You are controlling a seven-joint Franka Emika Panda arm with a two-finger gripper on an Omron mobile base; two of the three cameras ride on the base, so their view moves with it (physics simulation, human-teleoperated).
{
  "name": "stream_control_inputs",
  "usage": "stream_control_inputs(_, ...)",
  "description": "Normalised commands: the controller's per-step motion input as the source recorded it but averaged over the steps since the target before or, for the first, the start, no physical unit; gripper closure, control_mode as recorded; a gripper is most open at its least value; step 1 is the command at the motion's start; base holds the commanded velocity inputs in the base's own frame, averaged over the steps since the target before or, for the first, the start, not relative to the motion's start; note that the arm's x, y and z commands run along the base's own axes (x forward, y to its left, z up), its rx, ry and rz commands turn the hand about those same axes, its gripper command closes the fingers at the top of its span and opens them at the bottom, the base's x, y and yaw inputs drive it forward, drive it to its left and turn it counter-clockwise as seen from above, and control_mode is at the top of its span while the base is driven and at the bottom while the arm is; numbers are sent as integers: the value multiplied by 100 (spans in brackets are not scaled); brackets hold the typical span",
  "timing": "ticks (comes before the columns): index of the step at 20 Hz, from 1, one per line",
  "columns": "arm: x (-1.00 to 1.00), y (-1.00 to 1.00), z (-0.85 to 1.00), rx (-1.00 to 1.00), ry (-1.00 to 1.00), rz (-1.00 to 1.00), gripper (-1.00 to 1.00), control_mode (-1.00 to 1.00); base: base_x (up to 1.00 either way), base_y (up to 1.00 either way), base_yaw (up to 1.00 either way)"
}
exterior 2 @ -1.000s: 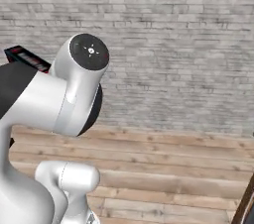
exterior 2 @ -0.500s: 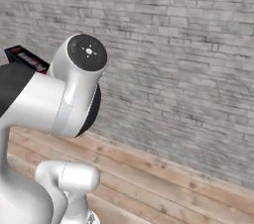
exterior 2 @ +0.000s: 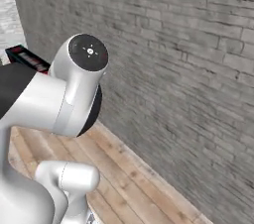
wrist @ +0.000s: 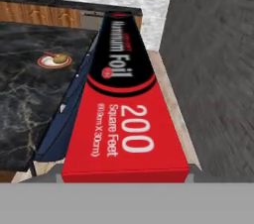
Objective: Retrieve the tupperware and aluminum foil from the cabinet and place them on the dining counter near the plate with hot dog and potato to prepare for storing leftovers.
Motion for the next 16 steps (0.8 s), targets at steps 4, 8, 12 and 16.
stream_control_inputs(4,0,0,0,0,0,0,100,100,82,0,70)
stream_control_inputs(8,0,0,0,0,0,0,100,100,96,0,65)
stream_control_inputs(12,0,0,0,0,0,0,100,100,100,0,59)
stream_control_inputs(16,0,0,0,0,0,0,100,100,100,0,60)
